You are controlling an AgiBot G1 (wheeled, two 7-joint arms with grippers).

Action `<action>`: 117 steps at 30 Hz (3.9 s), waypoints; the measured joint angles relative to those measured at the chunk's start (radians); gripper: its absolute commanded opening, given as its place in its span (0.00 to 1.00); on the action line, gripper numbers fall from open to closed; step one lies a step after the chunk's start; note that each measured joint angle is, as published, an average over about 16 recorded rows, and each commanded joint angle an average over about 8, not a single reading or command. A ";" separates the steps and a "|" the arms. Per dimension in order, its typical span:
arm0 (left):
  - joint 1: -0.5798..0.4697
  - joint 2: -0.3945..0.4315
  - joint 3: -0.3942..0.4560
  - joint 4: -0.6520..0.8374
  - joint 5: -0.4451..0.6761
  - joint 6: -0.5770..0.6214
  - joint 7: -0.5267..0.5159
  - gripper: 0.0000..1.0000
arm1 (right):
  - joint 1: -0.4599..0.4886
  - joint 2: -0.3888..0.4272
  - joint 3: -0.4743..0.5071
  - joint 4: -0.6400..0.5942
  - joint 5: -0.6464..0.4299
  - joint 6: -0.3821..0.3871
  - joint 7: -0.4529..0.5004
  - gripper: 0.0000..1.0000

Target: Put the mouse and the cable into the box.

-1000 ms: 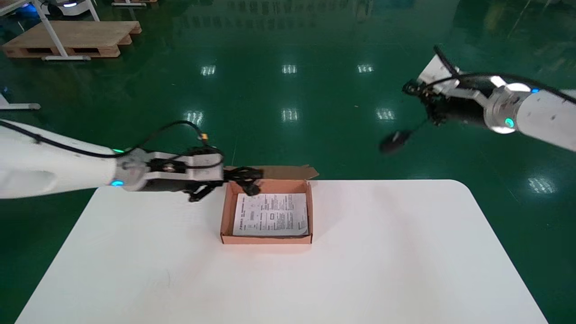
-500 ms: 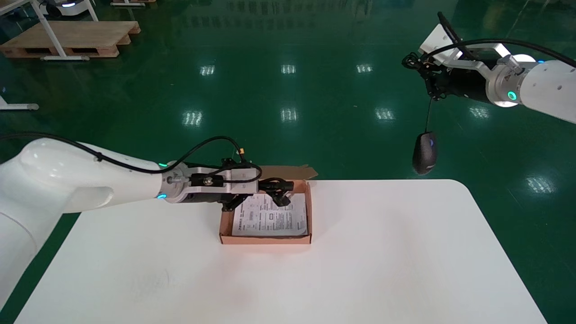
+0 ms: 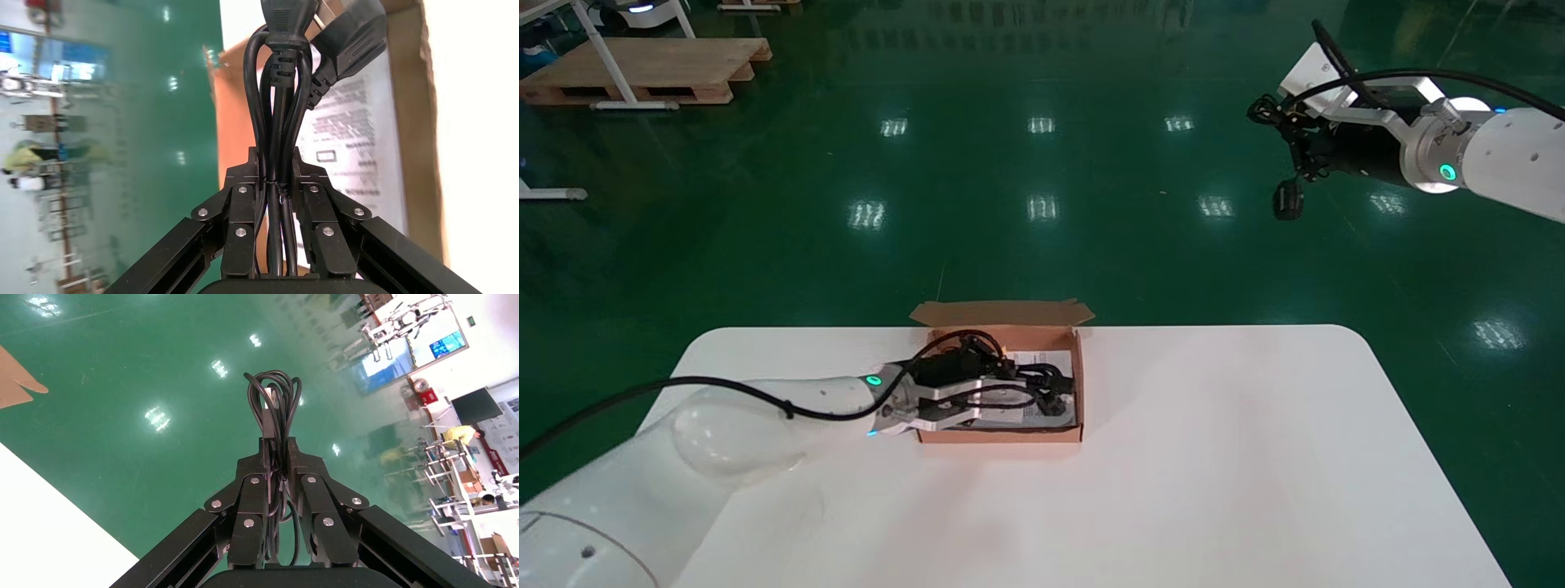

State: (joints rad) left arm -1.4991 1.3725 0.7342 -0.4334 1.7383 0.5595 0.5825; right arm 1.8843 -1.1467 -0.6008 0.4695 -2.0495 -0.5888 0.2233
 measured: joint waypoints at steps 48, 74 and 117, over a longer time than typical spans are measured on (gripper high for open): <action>-0.254 -0.063 0.081 0.454 -0.039 -0.297 -0.403 1.00 | -0.140 -0.133 -0.053 0.226 0.058 -0.098 -0.075 0.00; -0.272 -0.046 0.096 0.489 -0.014 -0.300 -0.437 1.00 | -0.291 -0.222 -0.517 0.522 0.048 0.069 0.019 0.00; -0.268 -0.052 0.100 0.476 -0.008 -0.297 -0.451 1.00 | -0.414 -0.031 -0.402 0.523 0.300 -0.109 0.111 1.00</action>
State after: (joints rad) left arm -1.7667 1.3203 0.8341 0.0424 1.7307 0.2627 0.1318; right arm 1.4701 -1.1776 -1.0026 0.9924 -1.7497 -0.6978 0.3347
